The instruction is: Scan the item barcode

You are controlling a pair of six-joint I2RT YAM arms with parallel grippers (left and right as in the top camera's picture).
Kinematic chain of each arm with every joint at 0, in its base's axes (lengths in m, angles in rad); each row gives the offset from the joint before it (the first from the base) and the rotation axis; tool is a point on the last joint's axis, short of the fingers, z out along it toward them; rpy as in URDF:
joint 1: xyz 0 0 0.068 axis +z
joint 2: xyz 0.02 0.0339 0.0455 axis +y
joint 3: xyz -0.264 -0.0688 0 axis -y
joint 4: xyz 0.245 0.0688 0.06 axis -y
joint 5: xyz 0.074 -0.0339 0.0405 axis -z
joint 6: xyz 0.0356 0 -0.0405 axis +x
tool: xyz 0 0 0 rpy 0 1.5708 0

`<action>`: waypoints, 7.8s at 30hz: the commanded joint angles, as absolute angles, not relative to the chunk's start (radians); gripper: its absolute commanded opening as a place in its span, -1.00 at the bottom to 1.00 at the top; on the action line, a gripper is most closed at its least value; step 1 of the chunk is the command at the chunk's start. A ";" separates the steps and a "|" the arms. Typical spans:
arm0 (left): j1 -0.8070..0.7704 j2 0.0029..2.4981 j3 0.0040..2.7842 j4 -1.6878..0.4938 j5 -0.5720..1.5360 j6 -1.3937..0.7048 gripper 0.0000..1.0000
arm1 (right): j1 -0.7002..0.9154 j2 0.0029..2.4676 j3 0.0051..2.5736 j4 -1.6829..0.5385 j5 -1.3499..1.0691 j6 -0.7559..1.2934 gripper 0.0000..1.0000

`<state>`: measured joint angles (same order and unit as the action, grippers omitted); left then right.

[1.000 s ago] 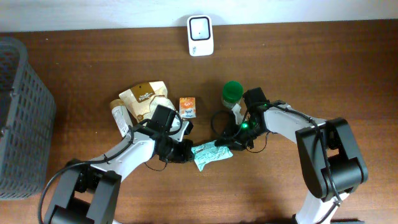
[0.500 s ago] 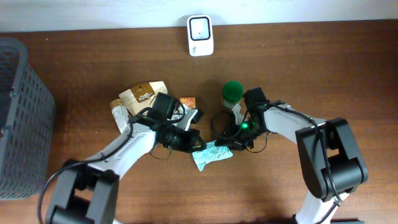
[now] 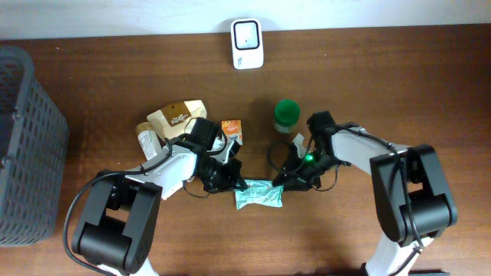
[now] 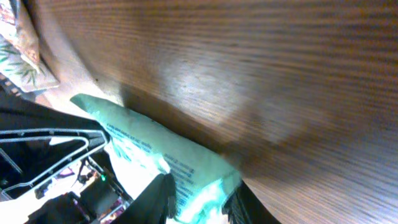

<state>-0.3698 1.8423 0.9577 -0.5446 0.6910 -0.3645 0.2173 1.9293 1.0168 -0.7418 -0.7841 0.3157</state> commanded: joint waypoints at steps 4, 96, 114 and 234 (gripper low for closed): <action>-0.359 1.882 0.947 -0.555 0.580 -0.377 -1.00 | 0.168 1.935 1.004 -0.788 -0.896 0.235 -0.02; 0.180 1.535 1.316 -0.847 0.238 -0.181 0.98 | 0.235 1.413 1.510 -0.529 -0.557 0.410 -0.91; 0.180 1.535 1.316 -0.848 0.238 -0.181 0.98 | -0.026 1.418 1.577 -0.475 -1.110 0.849 -0.92; 0.180 1.535 1.316 -0.848 0.238 -0.181 0.99 | -0.080 1.860 2.234 -1.550 -0.625 -0.096 0.97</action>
<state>0.1764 1.5375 1.3121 -0.8482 0.2417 -0.2008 -0.2276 1.8580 2.2345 -1.6108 -0.5961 -0.0883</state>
